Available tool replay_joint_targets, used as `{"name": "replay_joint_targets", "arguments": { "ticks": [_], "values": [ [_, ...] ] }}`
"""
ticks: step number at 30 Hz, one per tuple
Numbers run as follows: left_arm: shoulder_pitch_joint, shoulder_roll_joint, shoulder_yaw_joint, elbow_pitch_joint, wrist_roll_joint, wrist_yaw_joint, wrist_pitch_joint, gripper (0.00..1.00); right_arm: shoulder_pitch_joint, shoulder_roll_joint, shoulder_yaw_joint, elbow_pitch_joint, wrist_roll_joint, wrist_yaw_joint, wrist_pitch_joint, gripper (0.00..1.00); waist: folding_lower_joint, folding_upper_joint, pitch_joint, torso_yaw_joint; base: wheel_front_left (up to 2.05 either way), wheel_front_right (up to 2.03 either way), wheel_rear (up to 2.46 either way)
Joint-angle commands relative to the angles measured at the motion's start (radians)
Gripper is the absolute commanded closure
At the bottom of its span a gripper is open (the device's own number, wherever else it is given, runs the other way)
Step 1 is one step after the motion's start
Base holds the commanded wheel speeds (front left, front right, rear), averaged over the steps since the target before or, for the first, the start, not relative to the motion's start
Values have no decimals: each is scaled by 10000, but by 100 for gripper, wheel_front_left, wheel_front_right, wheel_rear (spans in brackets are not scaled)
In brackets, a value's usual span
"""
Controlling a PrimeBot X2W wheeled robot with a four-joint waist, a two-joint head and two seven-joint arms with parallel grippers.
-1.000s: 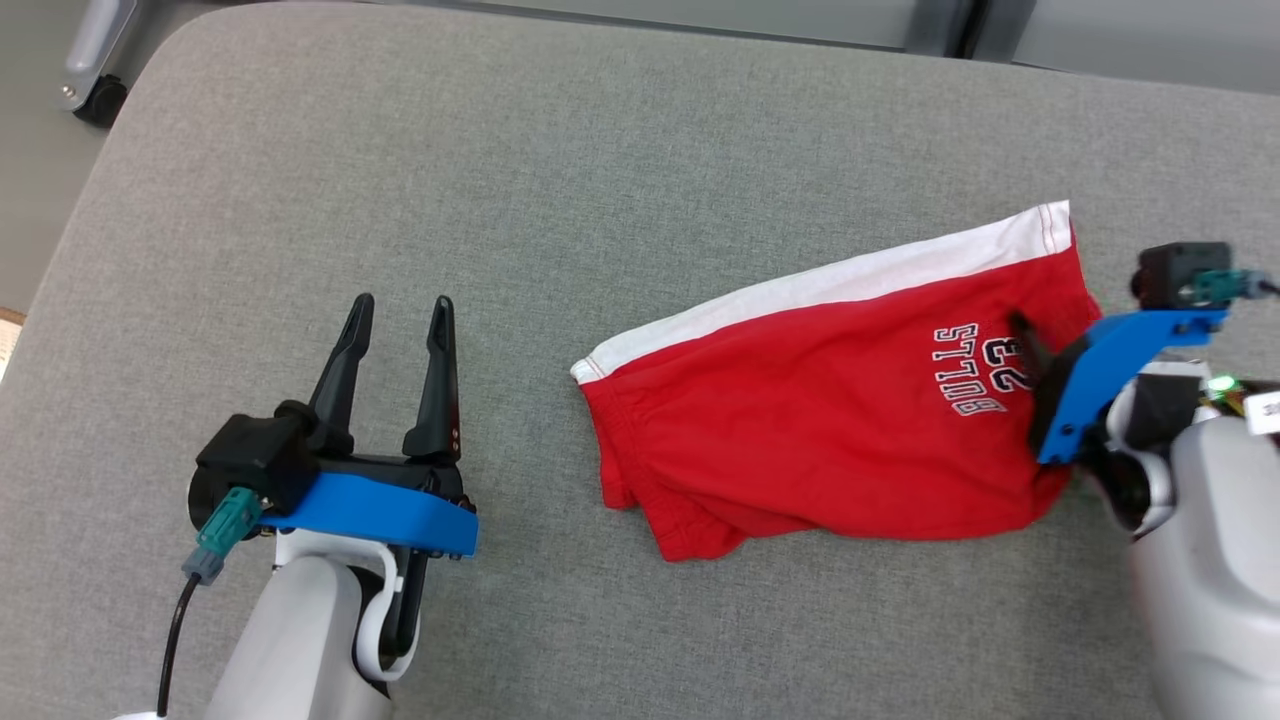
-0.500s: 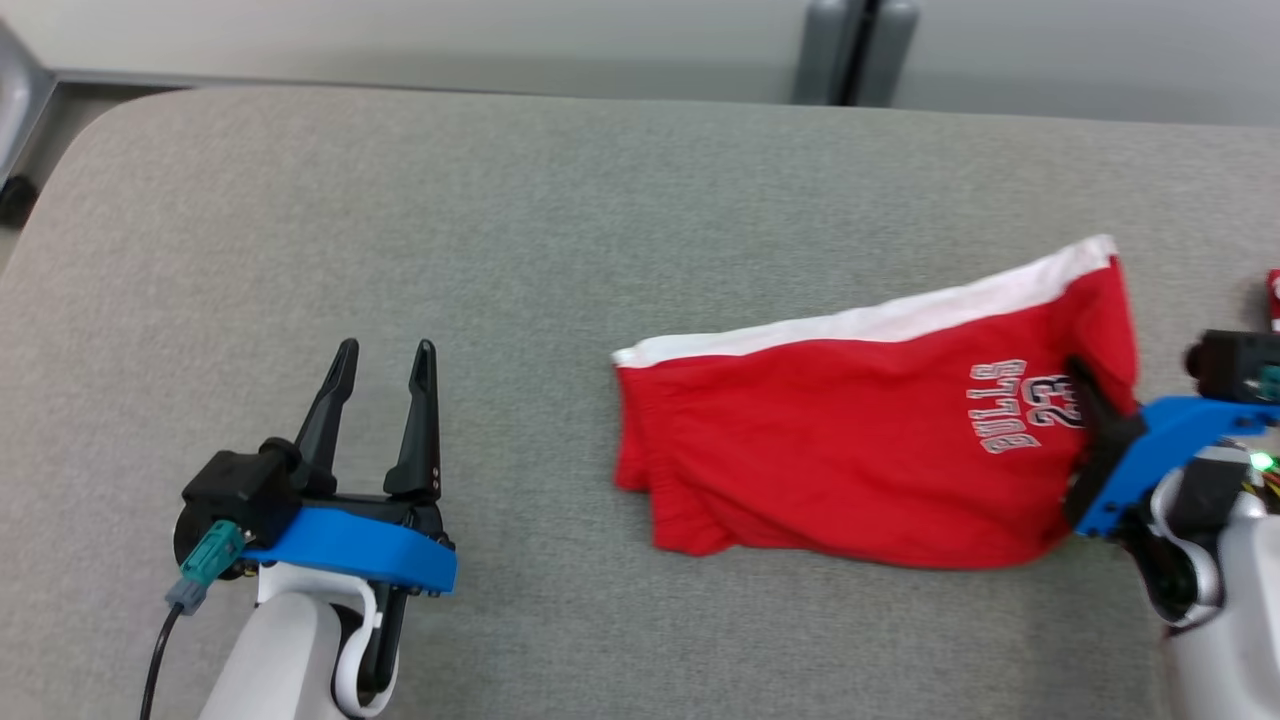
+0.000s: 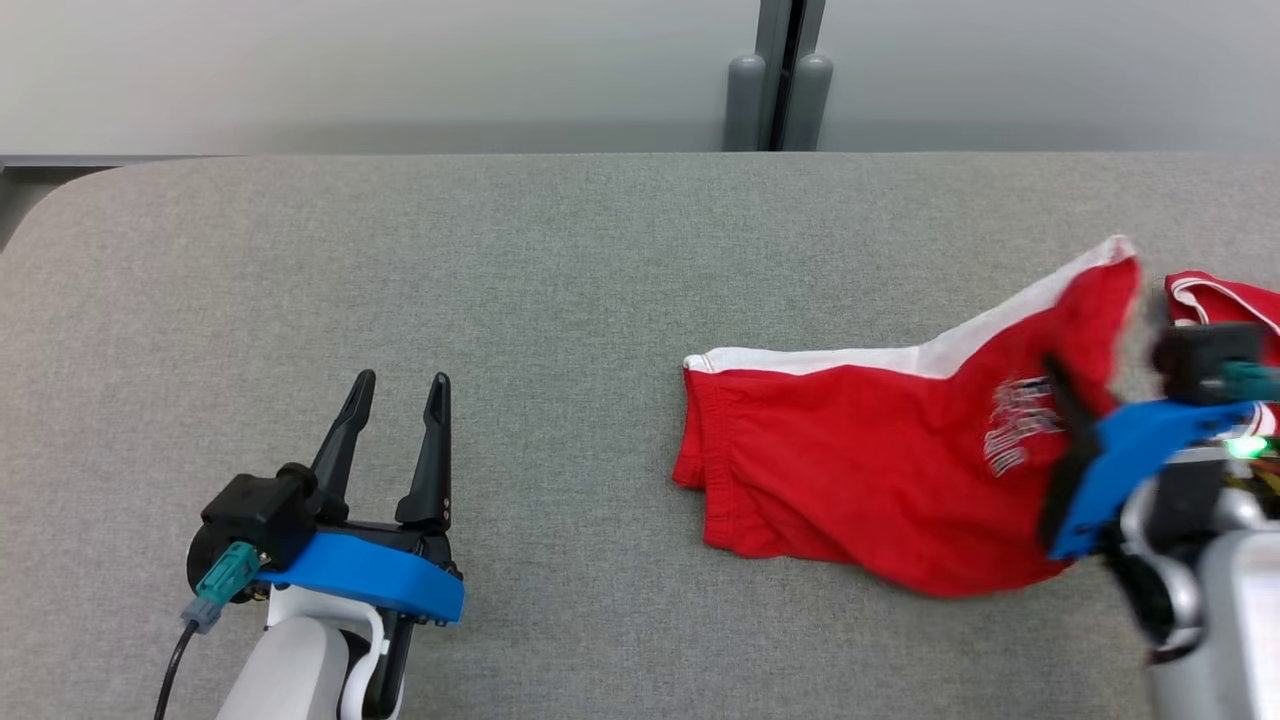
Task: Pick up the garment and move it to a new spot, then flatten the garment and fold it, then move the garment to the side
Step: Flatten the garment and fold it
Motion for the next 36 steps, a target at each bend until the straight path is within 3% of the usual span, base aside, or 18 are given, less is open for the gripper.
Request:
{"name": "replay_joint_targets", "arguments": {
  "ticks": [1, 9, 17, 18, 19, 20, 24, 28, 29, 36],
  "values": [
    [135, 95, -73, 10, -58, -13, -42, 0, 147, 138, 642, -182, 71, 4, 209, 100, 1, -1, -28, 25, 0, 0, 0],
    [25, 103, -233, 7, -194, -14, -42, 0, -763, 465, 3198, 687, 378, 4, 678, 100, 1, -1, -22, 396, 0, 0, 0],
    [-51, 43, -431, 42, -304, -14, -42, 0, -1638, 913, 3931, 2872, 661, 4, 341, 100, 1, -1, 46, 993, 0, 0, 0],
    [-48, 39, -421, 44, -315, -14, -42, 0, -1716, 949, 4083, 3030, 775, 4, 276, 95, 1, -1, 51, 1049, 0, 0, 0],
    [-36, 42, -416, 53, -328, -14, -42, 0, -1766, 979, 4213, 3160, 909, 4, 221, 29, 1, -1, 50, 1092, 0, 0, 0],
    [-12, 46, -389, 55, -334, -14, -42, 0, -1790, 986, 4330, 3256, 1102, 4, 174, 0, 1, -1, 44, 1113, 0, 0, 0],
    [73, 42, -326, 55, -325, -14, -42, 0, -1876, 985, 4594, 3012, 2042, 4, -21, 0, 1, -1, 30, 1133, 0, 0, 0],
    [136, 49, -198, 59, -318, -14, -42, 0, -1667, 988, 4504, 2234, 2959, 3, -225, 0, 1, -1, -31, 1051, 0, 0, 0],
    [194, 58, -94, 55, -306, -14, -42, 0, -1449, 888, 4226, 1508, 3304, 3, -449, 0, 1, -1, -98, 953, 0, 0, 0],
    [377, 47, 225, -62, -221, -14, -42, 0, -418, 157, 2437, -412, 2629, 4, -1061, 0, 1, -1, -245, 621, 0, 0, 0]
  ]
}}
